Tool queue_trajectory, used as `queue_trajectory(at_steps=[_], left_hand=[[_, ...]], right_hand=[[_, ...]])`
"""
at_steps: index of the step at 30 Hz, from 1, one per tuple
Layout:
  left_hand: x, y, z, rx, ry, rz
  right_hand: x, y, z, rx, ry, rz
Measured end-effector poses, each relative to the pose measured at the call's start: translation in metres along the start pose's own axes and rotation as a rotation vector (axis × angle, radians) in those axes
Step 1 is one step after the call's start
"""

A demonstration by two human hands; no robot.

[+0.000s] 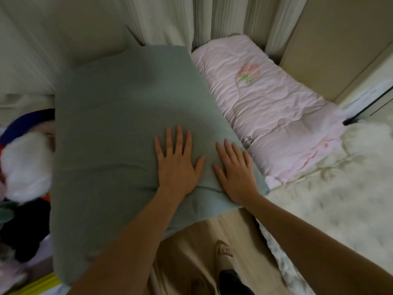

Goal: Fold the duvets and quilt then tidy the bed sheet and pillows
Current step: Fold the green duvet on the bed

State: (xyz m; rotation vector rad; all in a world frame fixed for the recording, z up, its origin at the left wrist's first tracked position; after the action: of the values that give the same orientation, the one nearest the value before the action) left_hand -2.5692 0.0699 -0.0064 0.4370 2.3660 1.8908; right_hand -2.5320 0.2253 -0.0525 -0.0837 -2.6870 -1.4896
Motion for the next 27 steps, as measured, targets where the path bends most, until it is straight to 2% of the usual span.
queue_trajectory(at_steps=[1,2,3,4,8,14,18,19,20,21,23,25,27], left_hand=[[-0.005,-0.010,0.003,0.022,-0.020,-0.101],[-0.004,-0.020,0.004,0.045,-0.023,-0.220],[0.000,-0.021,0.009,0.070,-0.026,-0.314],[0.009,-0.015,0.017,0.082,-0.031,-0.353],[0.031,0.045,0.068,-0.045,-0.182,-0.308],[0.004,0.110,0.176,-0.052,-0.587,-0.541],[-0.026,0.168,0.261,0.086,-0.785,-0.458],[-0.027,0.166,0.260,0.112,-0.788,-0.462],[-0.055,0.201,0.335,0.143,-0.909,-0.398],[-0.058,0.206,0.345,0.161,-0.909,-0.384],[-0.088,0.232,0.406,0.194,-1.047,-0.324],[-0.169,0.278,0.515,0.198,-1.234,-0.266],[-0.228,0.308,0.582,0.169,-1.368,-0.171]], right_hand=[[-0.014,-0.009,0.021,-0.030,-0.081,-0.112],[-0.020,-0.017,0.049,-0.021,-0.280,-0.214],[-0.023,-0.015,0.071,0.010,-0.468,-0.267],[-0.020,-0.005,0.082,0.050,-0.542,-0.266],[-0.015,0.054,0.070,0.148,-0.392,-0.153],[-0.083,0.141,0.106,0.352,-0.598,-0.039],[-0.163,0.219,0.157,0.397,-0.692,0.014],[-0.166,0.218,0.162,0.405,-0.691,0.024],[-0.232,0.268,0.196,0.410,-0.784,0.123],[-0.242,0.276,0.201,0.416,-0.789,0.133],[-0.295,0.313,0.225,0.397,-0.861,0.215],[-0.414,0.365,0.268,0.358,-1.009,0.351],[-0.487,0.396,0.283,0.306,-1.070,0.447]])
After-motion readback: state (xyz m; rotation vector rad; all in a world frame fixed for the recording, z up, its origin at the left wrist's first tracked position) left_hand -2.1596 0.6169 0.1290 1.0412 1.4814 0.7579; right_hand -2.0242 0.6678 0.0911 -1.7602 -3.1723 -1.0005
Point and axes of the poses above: each hand's wrist, its own x-axis towards the middle knuckle, its own y-axis out of the back of the hand, z = x × y, the point moved 7 cm from there along x, towards the middle knuckle, and after that the axes turned 12 degrees about x, right-handed, at the moved point
